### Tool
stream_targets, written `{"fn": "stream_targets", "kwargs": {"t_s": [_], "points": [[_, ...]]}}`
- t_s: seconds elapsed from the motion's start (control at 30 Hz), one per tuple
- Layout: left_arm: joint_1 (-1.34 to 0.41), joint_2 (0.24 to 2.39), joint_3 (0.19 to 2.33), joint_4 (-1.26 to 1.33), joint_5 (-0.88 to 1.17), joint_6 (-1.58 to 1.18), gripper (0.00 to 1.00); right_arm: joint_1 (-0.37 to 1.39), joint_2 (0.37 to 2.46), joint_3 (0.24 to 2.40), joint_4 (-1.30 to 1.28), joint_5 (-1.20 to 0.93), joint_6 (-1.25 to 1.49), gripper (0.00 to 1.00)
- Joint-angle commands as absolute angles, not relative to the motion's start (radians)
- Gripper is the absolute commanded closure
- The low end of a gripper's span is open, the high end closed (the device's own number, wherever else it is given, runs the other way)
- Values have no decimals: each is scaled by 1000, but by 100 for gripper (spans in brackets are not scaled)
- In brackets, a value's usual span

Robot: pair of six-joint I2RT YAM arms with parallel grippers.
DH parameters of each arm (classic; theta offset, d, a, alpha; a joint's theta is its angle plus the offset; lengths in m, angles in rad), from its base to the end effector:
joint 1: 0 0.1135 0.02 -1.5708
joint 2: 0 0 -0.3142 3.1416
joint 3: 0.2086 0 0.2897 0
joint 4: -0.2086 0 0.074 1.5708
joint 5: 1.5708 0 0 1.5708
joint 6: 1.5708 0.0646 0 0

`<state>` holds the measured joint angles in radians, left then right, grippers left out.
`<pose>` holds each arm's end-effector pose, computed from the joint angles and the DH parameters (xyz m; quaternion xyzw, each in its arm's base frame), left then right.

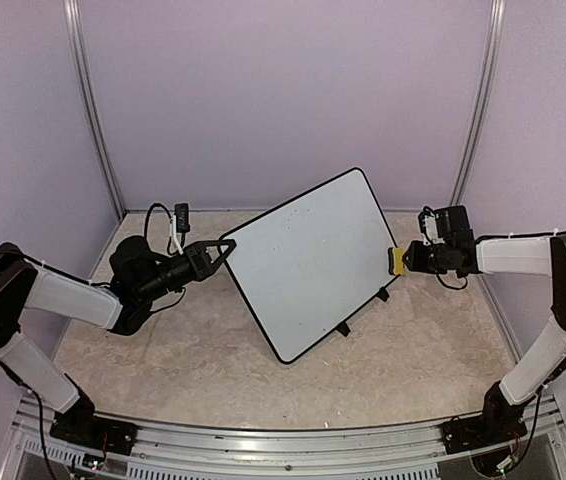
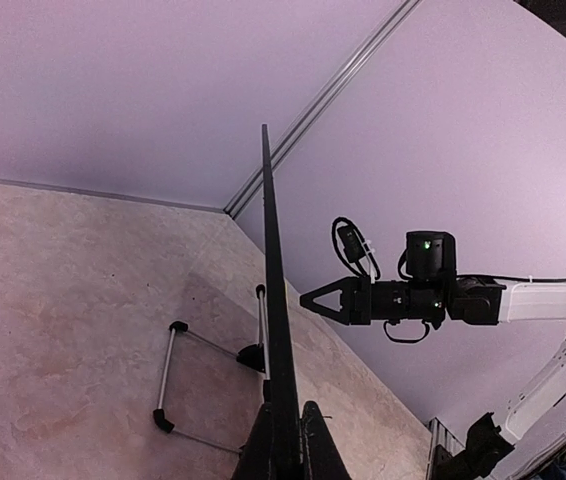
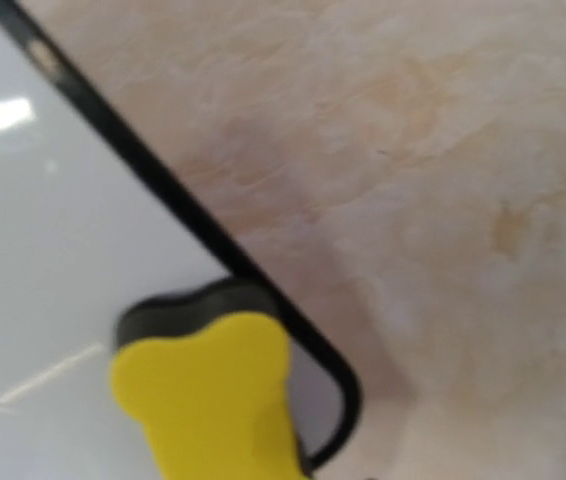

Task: Erase the whiteboard
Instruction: Pick up the whiteboard eraser from the whiteboard.

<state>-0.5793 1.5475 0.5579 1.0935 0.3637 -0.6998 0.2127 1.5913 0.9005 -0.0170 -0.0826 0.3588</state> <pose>0.2821 -0.2120 0.2376 0.0945 0.6653 -0.5332 0.5140 0.3784 0.0872 0.2033 0.0490 0.9064 0.1538 0.3904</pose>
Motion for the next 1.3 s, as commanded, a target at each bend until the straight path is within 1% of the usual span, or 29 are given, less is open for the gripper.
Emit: {"fn": "stream_targets", "kwargs": {"t_s": [0.0, 0.07, 0.1, 0.13, 0.17, 0.3, 0.43, 0.57, 0.67, 0.8, 0.83, 0.93, 1.07, 1.27], "points": [[-594, 1526, 572, 1167, 417, -669, 100, 204, 1595, 909, -77, -63, 348, 69], [-596, 1527, 572, 1168, 416, -669, 100, 208, 1591, 901, -34, -148, 340, 61], [-595, 1528, 572, 1169, 416, -669, 100, 209, 1591, 903, -21, -173, 340, 53], [-595, 1529, 572, 1169, 416, -669, 100, 211, 1593, 910, -14, -185, 338, 49], [-596, 1530, 572, 1168, 416, -669, 100, 212, 1600, 919, -14, -192, 337, 46], [-595, 1529, 572, 1168, 416, -667, 100, 212, 1649, 963, -33, -204, 328, 44], [-595, 1529, 572, 1167, 415, -667, 100, 212, 1690, 990, -35, -199, 324, 44], [-595, 1531, 573, 1167, 415, -666, 100, 211, 1718, 1009, -32, -198, 324, 46], [-594, 1532, 573, 1167, 415, -665, 100, 212, 1729, 1016, -29, -193, 323, 50], [-594, 1532, 572, 1166, 415, -666, 100, 212, 1727, 1014, -32, -156, 325, 62], [-592, 1532, 572, 1167, 415, -666, 100, 210, 1725, 1014, -35, -141, 328, 69], [-593, 1535, 574, 1170, 415, -667, 100, 205, 1725, 1016, -44, -125, 328, 75], [-593, 1539, 574, 1172, 416, -670, 100, 202, 1714, 1011, -42, -115, 337, 76], [-592, 1531, 571, 1167, 415, -667, 100, 181, 1666, 996, -74, -17, 361, 76]]}}
